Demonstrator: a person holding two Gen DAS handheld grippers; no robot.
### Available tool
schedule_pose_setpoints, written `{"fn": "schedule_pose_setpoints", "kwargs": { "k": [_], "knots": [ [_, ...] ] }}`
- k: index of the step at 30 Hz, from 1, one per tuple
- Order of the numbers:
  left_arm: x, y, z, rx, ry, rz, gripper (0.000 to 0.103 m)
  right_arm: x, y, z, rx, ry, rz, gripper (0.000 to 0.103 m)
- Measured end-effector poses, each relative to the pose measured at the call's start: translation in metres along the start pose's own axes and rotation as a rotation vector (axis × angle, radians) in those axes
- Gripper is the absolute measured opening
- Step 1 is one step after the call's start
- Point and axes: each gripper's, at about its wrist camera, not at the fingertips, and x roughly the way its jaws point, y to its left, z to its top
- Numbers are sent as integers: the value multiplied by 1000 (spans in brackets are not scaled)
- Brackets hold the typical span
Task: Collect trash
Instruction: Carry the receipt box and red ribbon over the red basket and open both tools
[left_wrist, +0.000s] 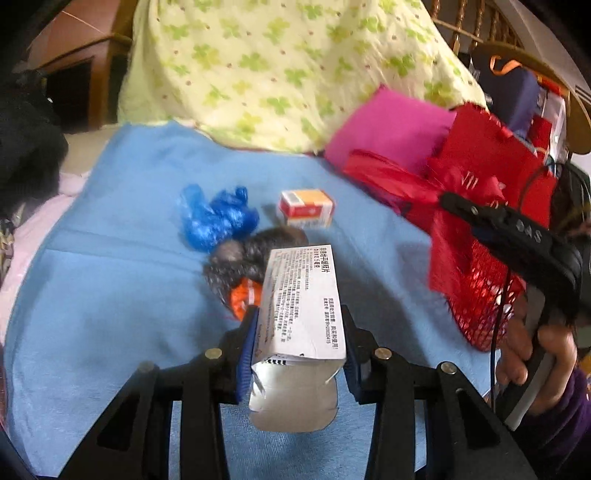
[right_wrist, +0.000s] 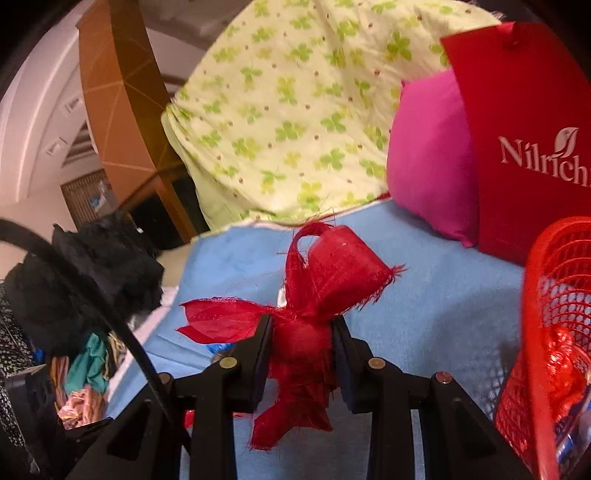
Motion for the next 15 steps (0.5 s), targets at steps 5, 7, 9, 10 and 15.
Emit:
{"fn": "schedule_pose_setpoints", "kwargs": {
  "k": [5,7,9,10,15],
  "knots": [
    [-30,-24,18,18,-84,-19,42,-43,1,6,-20,-116,11,34],
    [-39,-38,29,38,-117,-35,42,-65,-1,11,-41,-175,13,34],
    [-47,-53,39,54,-150,-48,42,-83,-9,17,-11,-203,22,34],
    [-52,-62,45,59,-166,-59,42,-92,-16,20,14,-218,29,34],
    [-67,-109,70,108,-228,-116,42,-129,-50,23,139,-264,13,34]
  ]
}}
